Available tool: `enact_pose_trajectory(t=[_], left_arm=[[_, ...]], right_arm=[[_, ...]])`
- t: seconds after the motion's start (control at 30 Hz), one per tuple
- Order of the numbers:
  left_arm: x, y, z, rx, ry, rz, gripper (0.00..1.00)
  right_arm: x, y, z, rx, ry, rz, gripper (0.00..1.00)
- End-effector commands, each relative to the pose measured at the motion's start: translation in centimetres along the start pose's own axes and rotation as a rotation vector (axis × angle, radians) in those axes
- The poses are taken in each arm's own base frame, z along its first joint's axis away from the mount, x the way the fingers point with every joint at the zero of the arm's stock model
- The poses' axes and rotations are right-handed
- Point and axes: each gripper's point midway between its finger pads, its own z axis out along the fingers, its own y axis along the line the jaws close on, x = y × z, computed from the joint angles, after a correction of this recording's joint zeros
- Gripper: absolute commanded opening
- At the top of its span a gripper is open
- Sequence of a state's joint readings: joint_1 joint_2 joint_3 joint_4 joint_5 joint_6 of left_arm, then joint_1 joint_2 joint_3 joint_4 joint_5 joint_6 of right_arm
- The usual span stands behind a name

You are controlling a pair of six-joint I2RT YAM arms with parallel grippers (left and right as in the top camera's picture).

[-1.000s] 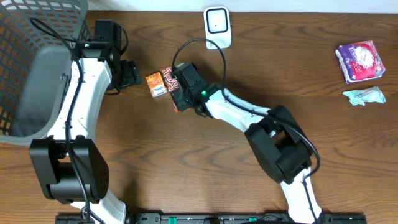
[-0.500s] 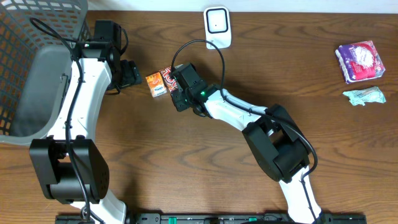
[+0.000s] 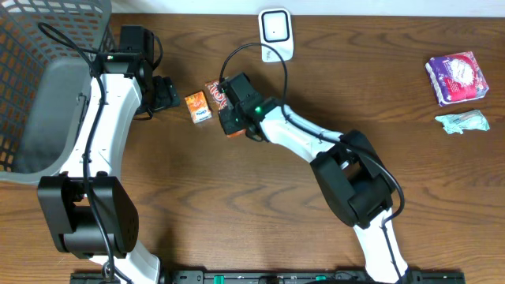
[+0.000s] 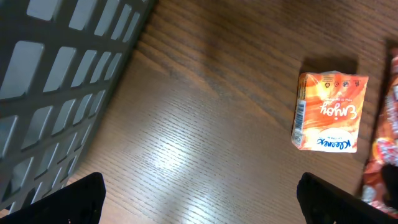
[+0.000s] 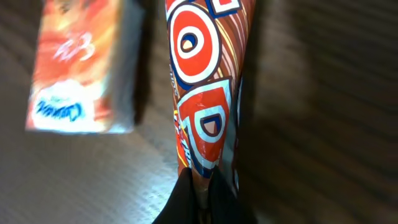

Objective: Scan the item barcode
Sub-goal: 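Lift the TOP bar up to the scanner with the right gripper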

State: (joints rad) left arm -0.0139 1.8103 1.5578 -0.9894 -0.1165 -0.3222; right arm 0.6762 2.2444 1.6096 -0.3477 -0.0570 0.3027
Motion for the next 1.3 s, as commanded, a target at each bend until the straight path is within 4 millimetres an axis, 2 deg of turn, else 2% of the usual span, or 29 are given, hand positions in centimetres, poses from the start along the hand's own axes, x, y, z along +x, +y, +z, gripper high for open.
enact_pose_trajectory(t=[0.0, 0.27, 0.6, 0.83, 1.27], left_arm=[[0.1, 0.2, 0.3, -0.006, 0.011, -0.018, 0.98], [0.1, 0.2, 0.3, -0.005, 0.011, -0.018, 0.98], [0.2, 0.2, 0.3, -0.006, 0.012, -0.018, 0.98], [0.2, 0.2, 0.3, -0.006, 0.012, -0.018, 0.98], [0.1, 0.2, 0.3, -0.006, 0.011, -0.018, 0.98]], right_arm=[[-1.8, -1.4, -0.5, 0.018, -0.022, 0.071, 0.01], [-2.8, -3.3, -2.7, 0.042, -0.019, 0.119, 0.01], [-2.7, -5.3, -3.0, 0.067, -0.005, 0.191, 0.01], [-2.5, -6.0, -3.1, 0.078, 0.005, 0.215, 0.01], [-2.7, -5.9, -3.5, 0.075, -0.002, 0.214, 0.01]])
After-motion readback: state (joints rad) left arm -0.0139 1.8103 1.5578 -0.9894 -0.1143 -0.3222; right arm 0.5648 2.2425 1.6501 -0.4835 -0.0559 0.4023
